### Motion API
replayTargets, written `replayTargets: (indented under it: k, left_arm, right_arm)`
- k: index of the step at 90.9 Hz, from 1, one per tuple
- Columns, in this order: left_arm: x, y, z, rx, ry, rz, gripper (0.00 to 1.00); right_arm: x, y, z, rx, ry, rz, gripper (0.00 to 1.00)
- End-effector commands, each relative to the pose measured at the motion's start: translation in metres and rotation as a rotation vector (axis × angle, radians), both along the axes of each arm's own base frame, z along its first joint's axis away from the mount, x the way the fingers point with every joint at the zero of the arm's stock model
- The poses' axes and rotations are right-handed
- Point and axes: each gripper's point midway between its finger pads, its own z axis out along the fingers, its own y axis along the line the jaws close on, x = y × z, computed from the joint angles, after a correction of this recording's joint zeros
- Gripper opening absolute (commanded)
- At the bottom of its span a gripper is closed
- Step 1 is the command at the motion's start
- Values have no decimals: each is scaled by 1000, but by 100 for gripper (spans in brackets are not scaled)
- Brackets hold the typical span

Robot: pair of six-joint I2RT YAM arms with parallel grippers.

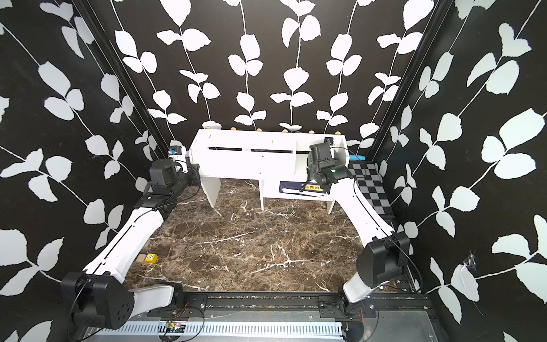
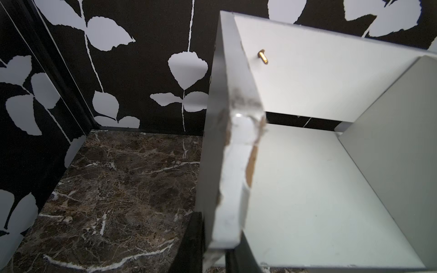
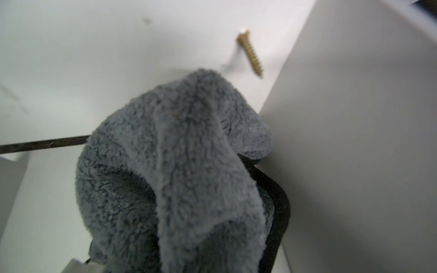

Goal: Wipe the bookshelf clean with a cloth
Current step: Wipe the dust from the shelf.

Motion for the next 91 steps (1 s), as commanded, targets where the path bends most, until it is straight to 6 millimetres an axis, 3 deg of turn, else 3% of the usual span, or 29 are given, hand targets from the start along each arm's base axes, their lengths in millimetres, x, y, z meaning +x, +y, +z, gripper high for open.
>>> replayTargets:
  k: [1, 11, 24, 49, 63, 74, 81, 91]
  left_arm:
    - [-12, -18, 21, -106, -40, -61, 0]
    - [-13, -17, 21, -103, -44, -59, 0]
    - [-12, -19, 21, -108, -41, -69, 0]
    - [-15, -21, 25, -107, -56, -84, 0]
    - [-16, -24, 28, -107, -63, -100, 0]
    - [-18, -28, 30, -95, -72, -120, 0]
    - [-20, -29, 31, -90, -77, -125, 0]
    - [-21, -29, 34, -89, -88, -127, 0]
  right_arm:
    - [2, -12, 13, -56, -16, -38, 0]
    - [7, 5, 0, 0, -4, 36, 0]
    - [10, 51, 0, 100, -17, 244, 0]
    - [-31, 66, 104, -67, -275, 206, 0]
    - [-57, 93, 147, -137, -379, 265, 0]
    - [-73, 117, 174, -125, -445, 334, 0]
    - [-81, 143, 187, -87, -481, 432, 0]
    - [-78, 178, 185, -50, -448, 529, 0]
